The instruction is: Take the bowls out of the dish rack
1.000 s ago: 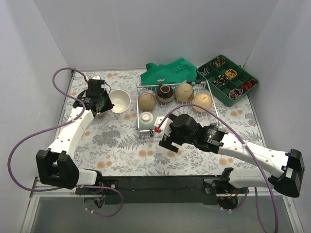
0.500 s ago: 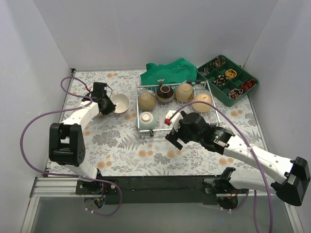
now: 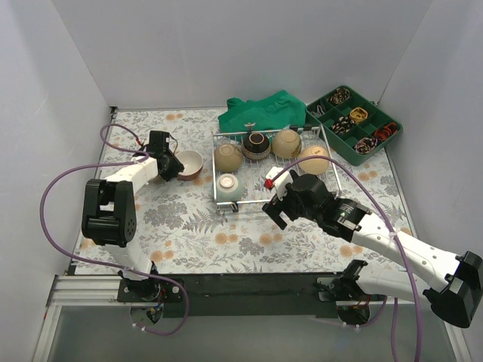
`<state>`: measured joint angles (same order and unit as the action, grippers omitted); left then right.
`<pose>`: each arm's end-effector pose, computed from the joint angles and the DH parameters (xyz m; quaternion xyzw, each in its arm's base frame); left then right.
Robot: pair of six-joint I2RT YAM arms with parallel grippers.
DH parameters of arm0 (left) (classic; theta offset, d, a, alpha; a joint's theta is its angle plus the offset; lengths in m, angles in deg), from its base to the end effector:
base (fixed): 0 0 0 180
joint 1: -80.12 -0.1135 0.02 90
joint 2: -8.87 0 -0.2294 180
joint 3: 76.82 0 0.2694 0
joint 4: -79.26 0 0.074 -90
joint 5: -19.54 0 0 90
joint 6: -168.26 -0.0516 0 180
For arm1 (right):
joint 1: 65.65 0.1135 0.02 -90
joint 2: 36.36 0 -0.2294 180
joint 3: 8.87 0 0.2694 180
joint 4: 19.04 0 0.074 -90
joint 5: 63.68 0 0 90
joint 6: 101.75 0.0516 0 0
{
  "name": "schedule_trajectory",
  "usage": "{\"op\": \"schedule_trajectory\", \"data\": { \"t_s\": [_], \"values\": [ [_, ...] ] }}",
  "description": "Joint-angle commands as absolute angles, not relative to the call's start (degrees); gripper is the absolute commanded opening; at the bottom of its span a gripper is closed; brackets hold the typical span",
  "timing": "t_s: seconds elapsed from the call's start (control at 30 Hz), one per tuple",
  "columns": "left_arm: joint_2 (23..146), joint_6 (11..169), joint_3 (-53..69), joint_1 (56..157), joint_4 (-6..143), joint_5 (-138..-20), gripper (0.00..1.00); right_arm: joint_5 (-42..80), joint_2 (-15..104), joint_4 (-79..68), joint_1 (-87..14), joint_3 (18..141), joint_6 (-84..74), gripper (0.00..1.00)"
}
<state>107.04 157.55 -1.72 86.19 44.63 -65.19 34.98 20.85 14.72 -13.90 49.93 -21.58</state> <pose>0.3659 -0.0341 0.1290 -0.5825 0.7626 -0.1559 0.2342 0.1738 0.2079 0.2473 -0.4154 0.7685 0.1108 0.4739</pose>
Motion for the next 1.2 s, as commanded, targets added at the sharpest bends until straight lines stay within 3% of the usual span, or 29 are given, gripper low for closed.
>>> {"op": "schedule_trajectory", "data": {
  "t_s": [0.0,0.1,0.27,0.53,0.87,1.03,1.17],
  "values": [
    [104.7,157.1,-1.9,86.1,47.7,-65.9,0.38,36.2,19.3,12.1,-14.5,49.9,-19.8,0.98],
    [102.7,156.1,-2.3,86.1,47.2,-66.9,0.42,38.0,19.0,12.1,-14.7,50.1,-19.2,0.99],
    [97.5,154.6,-3.0,86.1,45.6,-69.0,0.59,41.5,19.4,13.0,-15.2,51.7,-19.3,0.99],
    [86.4,148.2,-5.5,86.1,42.6,-68.4,0.98,53.0,24.5,15.7,-18.8,57.2,-21.0,0.99],
    [70.0,139.6,-15.1,86.7,47.0,-70.4,0.98,64.0,36.7,12.6,-25.7,62.7,-29.7,0.99],
    [67.1,136.6,-17.5,89.3,47.8,-73.5,0.98,66.3,44.5,7.3,-28.9,65.1,-36.4,0.99],
    [65.6,136.1,-17.6,91.1,47.3,-69.5,0.98,67.5,51.2,3.2,-30.5,66.7,-40.4,0.99]
  ]
}}
